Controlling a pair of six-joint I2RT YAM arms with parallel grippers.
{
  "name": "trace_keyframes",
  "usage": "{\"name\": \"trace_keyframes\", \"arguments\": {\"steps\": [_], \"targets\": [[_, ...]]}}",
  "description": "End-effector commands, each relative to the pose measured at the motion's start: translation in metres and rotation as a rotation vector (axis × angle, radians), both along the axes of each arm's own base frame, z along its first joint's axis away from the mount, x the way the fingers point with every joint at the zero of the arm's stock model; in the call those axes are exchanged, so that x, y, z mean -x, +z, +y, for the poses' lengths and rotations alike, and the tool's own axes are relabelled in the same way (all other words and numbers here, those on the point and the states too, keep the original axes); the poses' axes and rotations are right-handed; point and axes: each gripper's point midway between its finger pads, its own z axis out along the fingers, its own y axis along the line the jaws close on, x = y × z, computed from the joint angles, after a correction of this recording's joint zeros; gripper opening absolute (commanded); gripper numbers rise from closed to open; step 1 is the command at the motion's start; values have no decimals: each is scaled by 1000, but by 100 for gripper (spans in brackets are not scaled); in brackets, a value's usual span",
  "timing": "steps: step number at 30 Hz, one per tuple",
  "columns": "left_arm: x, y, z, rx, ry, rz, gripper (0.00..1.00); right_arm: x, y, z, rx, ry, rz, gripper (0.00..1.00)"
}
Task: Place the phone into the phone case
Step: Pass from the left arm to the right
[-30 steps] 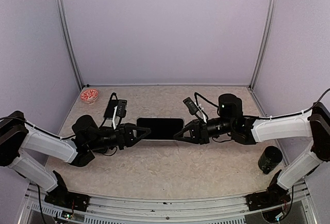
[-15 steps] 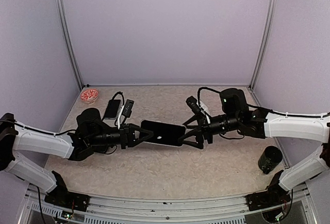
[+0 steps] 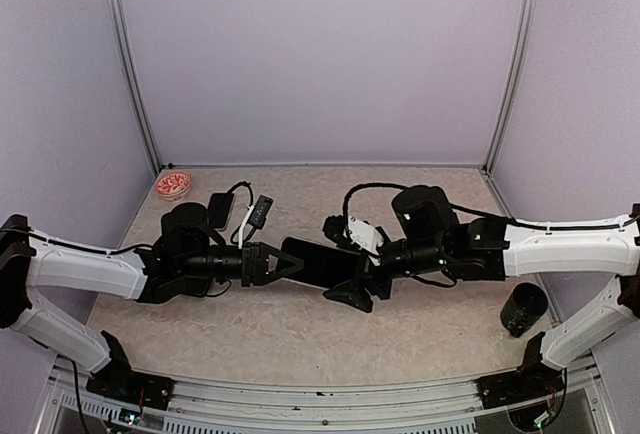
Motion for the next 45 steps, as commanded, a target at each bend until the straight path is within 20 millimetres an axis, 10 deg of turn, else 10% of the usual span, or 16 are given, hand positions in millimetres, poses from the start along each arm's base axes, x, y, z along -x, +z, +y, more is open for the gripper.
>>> {"name": "trace_keyframes", "arguments": {"steps": [1, 19, 33, 45], "targets": [[-5, 18, -8, 43, -6, -21, 0, -12, -9, 10, 95, -72, -126, 100], [-6, 1, -18, 21, -10, 26, 0, -20, -31, 37, 244, -151, -290, 99], [-11, -5, -16, 14, 12, 42, 1, -18, -38, 41, 277, -156, -320, 70], [-41, 18, 47, 35, 292, -57, 76, -22, -39, 57, 246, -189, -248, 69]]}}
